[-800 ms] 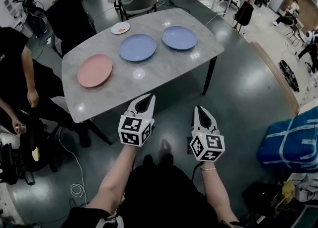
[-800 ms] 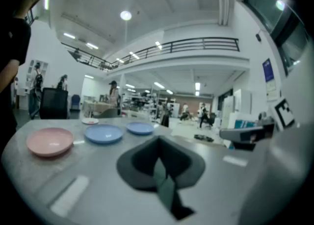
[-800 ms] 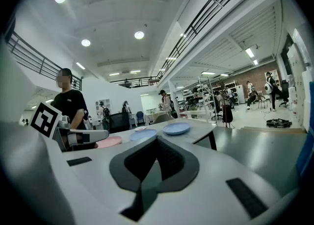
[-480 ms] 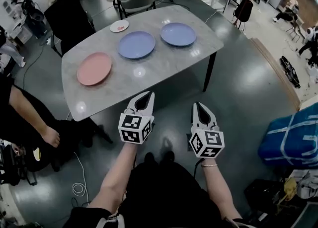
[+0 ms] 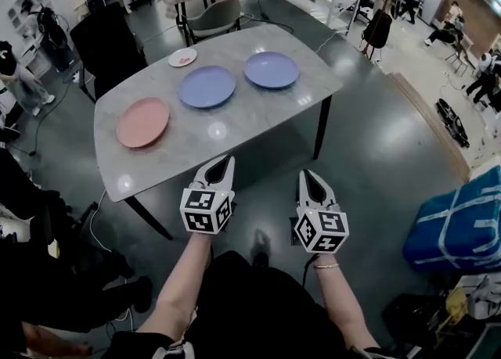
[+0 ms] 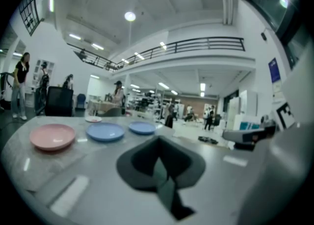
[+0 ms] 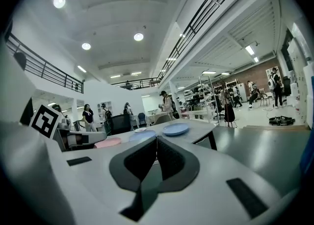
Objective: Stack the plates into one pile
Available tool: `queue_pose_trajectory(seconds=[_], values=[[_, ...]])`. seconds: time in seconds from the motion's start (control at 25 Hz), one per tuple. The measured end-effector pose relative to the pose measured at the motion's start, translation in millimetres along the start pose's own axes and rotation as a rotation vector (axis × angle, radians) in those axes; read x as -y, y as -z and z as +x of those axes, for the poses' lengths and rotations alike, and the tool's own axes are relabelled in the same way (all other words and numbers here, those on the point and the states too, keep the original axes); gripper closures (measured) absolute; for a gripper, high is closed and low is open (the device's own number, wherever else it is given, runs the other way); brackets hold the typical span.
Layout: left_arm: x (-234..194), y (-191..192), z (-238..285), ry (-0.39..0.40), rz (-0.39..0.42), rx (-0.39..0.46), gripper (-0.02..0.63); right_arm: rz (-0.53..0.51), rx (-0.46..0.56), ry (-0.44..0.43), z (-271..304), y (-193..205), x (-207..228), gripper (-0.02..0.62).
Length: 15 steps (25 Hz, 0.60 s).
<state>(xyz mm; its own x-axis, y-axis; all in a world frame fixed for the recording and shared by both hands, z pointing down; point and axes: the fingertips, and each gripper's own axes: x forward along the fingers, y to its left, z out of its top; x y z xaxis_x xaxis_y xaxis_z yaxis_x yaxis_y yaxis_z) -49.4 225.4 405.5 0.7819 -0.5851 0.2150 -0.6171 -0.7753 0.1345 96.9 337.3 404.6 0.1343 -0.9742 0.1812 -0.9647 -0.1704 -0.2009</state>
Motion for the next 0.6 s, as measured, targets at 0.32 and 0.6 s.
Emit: queue_pose_trajectory(seconds=[0.32,0.6], values=[[-2.8,-2.1,7.2,-0.027,-0.032,-0.002,0.547,0.033,-0.005,-0.016,5.1,-5.6,13.3,0.526],[-8.1,-2.8,19.8,-0.042,-0.05,-0.011,0.503,0.066,-0.023,-0.029,14.9,-6.2,25.1,0.482]])
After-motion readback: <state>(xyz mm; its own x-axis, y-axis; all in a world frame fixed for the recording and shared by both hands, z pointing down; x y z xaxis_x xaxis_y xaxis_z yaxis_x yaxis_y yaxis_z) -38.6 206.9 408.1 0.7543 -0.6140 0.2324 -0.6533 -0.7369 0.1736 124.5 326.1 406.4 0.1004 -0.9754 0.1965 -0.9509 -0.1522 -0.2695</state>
